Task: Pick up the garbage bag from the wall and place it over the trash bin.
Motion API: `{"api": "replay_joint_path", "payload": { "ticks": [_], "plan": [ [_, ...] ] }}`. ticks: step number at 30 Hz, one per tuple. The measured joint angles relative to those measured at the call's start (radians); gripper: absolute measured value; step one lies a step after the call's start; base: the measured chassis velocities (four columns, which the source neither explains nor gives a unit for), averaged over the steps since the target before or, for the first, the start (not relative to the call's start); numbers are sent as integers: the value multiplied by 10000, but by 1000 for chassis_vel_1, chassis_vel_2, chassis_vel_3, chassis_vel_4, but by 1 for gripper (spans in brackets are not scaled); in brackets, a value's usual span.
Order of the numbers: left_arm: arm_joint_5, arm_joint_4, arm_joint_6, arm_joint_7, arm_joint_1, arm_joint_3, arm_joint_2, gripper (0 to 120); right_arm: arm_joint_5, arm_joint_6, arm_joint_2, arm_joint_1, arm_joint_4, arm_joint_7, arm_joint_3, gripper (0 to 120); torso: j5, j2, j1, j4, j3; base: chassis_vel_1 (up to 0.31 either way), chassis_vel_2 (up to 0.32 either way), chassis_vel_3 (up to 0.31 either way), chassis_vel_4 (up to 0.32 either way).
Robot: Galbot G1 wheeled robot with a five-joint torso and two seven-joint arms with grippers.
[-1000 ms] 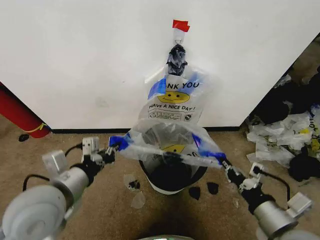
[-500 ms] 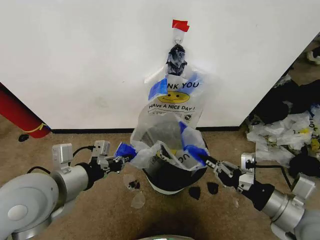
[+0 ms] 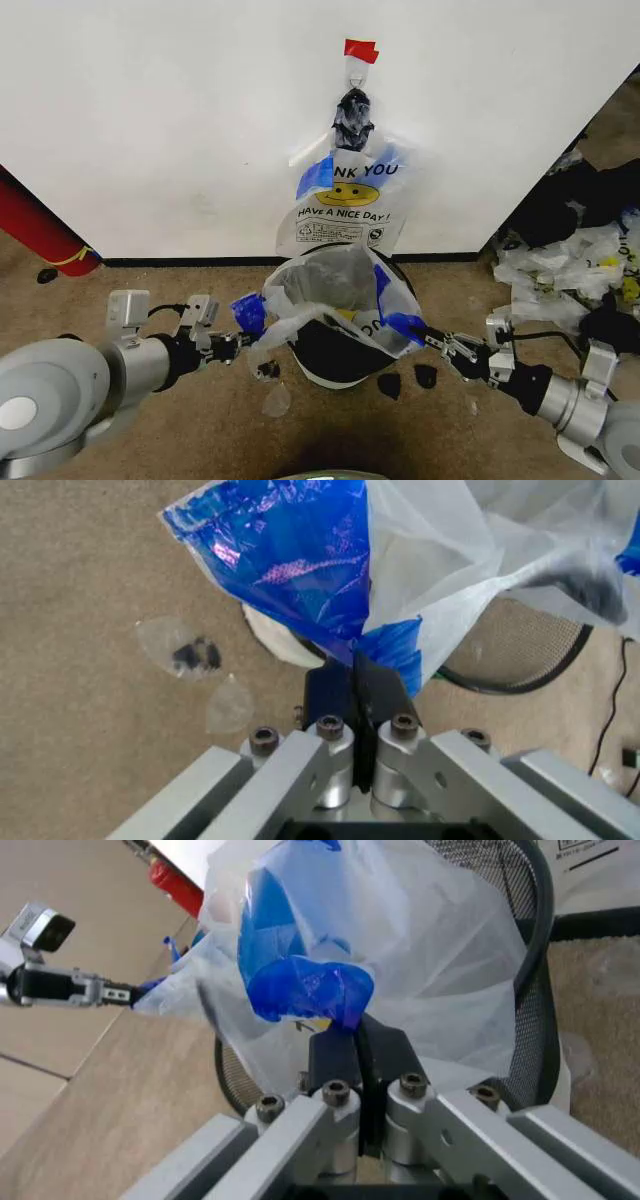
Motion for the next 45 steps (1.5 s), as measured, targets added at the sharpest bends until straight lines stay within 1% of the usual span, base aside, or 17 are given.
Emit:
{"api": "replay_joint_path", "payload": {
  "ticks": [3, 5, 7, 8, 11, 12, 14, 15, 16, 20, 25, 32, 35, 39, 45],
  "plan": [
    [-802, -1, 46, -325, 38, -326, 363, 0, 196, 7, -280, -806, -86, -440, 729, 0, -1, 0, 0, 0, -1, 0, 0, 0, 0],
    [-914, 0, 50, -389, 32, -300, 482, 0, 257, 7, -460, -1214, -159, -668, 1046, 0, -1, 0, 0, 0, -1, 0, 0, 0, 0],
    [-1011, 1, 51, -403, -18, -252, 670, 0, 524, -27, -768, -1541, -185, -895, 1348, 0, -2, 0, -1, -6, -1, 0, 0, 0, 0],
    [-1011, 1, 51, -403, -18, -252, 670, 0, 524, -27, -768, -1541, -185, -895, 1348, 0, -2, 0, -1, -6, -1, 0, 0, 0, 0],
    [-1266, 1, 49, -406, -78, -271, 938, 0, 1028, -130, -1517, -1479, -268, -1199, 1458, 0, 0, 0, 0, 3, -1, 0, 0, 0, 0],
    [-1394, 1, 47, -406, -76, -273, 1031, 0, 1218, -187, -1889, -1356, -326, -1321, 1435, 0, 0, 0, 0, 3, -1, 0, 0, 0, 0],
    [-1540, 1, 43, -404, -67, -257, 1137, 0, 1350, -209, -2340, -1133, -439, -1384, 1259, 0, -3, 0, 0, 4, 0, 0, 0, 0, 0],
    [-1632, 0, 41, -404, -66, -256, 1183, 0, 1388, -224, -2504, -1056, -494, -1417, 1171, 0, -2, 0, 0, 4, 0, 0, 0, 0, 0],
    [-1632, 0, 41, -404, -66, -256, 1183, 0, 1388, -224, -2504, -1056, -494, -1417, 1171, 0, -2, 0, 0, 4, 0, 0, 0, 0, 0],
    [-1952, 1, 30, -384, -46, -266, 1610, 0, 1207, -252, -3023, -973, -830, -1692, 721, 0, 0, 0, 0, 2, 0, 0, 0, 0, 0],
    [-2046, 1, 22, -488, 93, 10, 1873, 0, 939, -248, -3258, -1041, -1079, -1844, 460, 0, -1, 0, 0, 0, 0, 0, 0, 0, 0],
    [-2067, 1, 14, -626, 276, 203, 2157, 0, 696, -240, -3471, -1238, -1533, -2172, 516, 0, 0, 0, 0, 1, 0, 0, 0, 0, 0],
    [-2142, 1, 9, -698, 346, 280, 2263, 0, 264, -194, -3560, -1498, -1654, -2295, 502, 0, 0, 0, 0, 0, 0, 0, 0, 0, 0],
    [-2138, 1, 7, -733, 480, 422, 2177, 0, 125, -138, -3607, -1528, -1663, -2239, 376, 0, 0, 0, 0, 1, 0, 0, 0, 0, 0],
    [-1475, 2, 6, -716, 648, 747, 1541, 0, 187, 107, -3660, -1197, -1557, -1516, 39, 0, -2, 0, 0, 1, 0, 0, 0, 0, 0]
  ]
}}
